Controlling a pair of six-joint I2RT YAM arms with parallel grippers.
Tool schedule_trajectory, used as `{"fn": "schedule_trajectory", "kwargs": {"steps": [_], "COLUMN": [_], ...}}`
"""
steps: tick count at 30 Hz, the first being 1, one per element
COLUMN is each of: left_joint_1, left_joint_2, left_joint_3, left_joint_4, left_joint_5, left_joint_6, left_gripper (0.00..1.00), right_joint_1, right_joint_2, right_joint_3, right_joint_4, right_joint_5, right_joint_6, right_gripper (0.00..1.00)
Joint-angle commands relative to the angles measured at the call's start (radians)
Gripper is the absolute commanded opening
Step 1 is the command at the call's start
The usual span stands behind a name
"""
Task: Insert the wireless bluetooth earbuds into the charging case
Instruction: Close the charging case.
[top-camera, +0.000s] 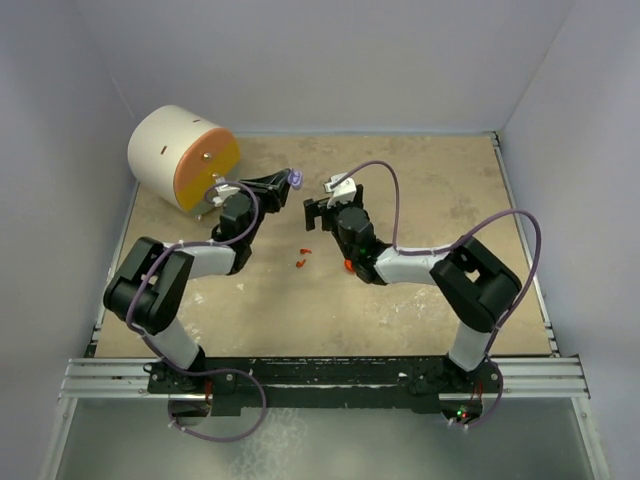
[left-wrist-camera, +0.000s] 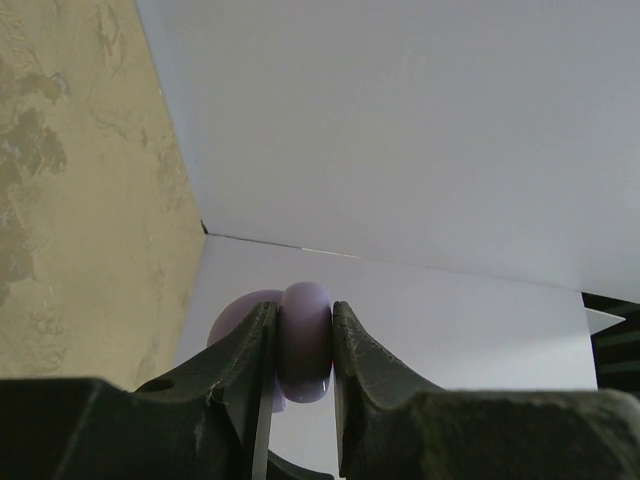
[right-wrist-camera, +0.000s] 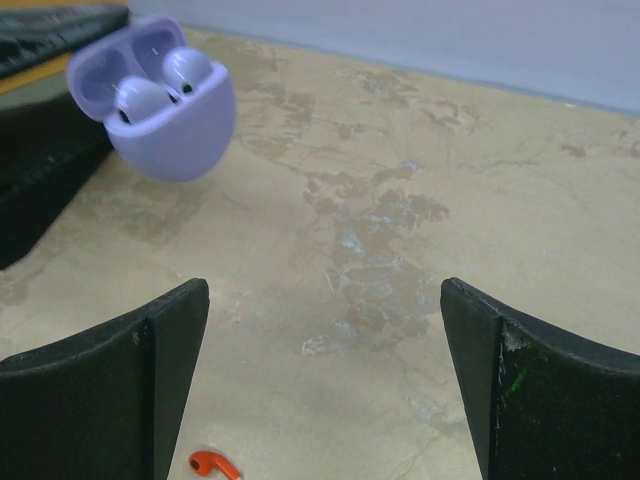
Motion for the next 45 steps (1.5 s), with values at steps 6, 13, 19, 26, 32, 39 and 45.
{"fn": "schedule_trajectory", "kwargs": {"steps": [6, 13, 19, 26, 32, 39, 45], "left_joint_1": [-0.040, -0.048, -0.052, -0.069, -0.073, -0.074, -0.074], "left_joint_2": [0.039, 0.053, 0.050, 0.050, 0.034, 0.003, 0.005], "left_joint_3": [0.021, 0.020, 0.021, -0.026, -0.059, -0.095, -0.114], "left_joint_4": [0.071, 0.098, 0.102, 0.158, 0.180, 0.176, 0.179], "left_joint_5": [-0.038, -0.040, -0.031, -0.034, -0.038, -0.047, -0.048], "left_joint_6": [-0.063, -0.080, -0.083, -0.115, -0.125, -0.123, -0.123], "left_gripper": [0.00, 0.00, 0.00, 0.00, 0.00, 0.00, 0.00], "right_joint_1": [0.008, 0.008, 0.009, 0.009, 0.007, -0.007, -0.014], "right_joint_2": [0.035, 0.083, 0.103, 0.121, 0.132, 0.105, 0.074], "right_joint_3": [0.068, 0.118, 0.133, 0.144, 0.159, 0.125, 0.089], "right_joint_4": [0.176, 0.162, 0.148, 0.173, 0.168, 0.190, 0.200], "right_joint_5": [-0.018, -0.031, -0.018, -0.020, 0.031, 0.086, 0.125], "right_joint_6": [-0.060, -0.067, -0.057, -0.071, -0.082, -0.084, -0.086], "right_gripper": [1.00, 1.00, 1.00, 1.00, 1.00, 1.00, 1.00]}}
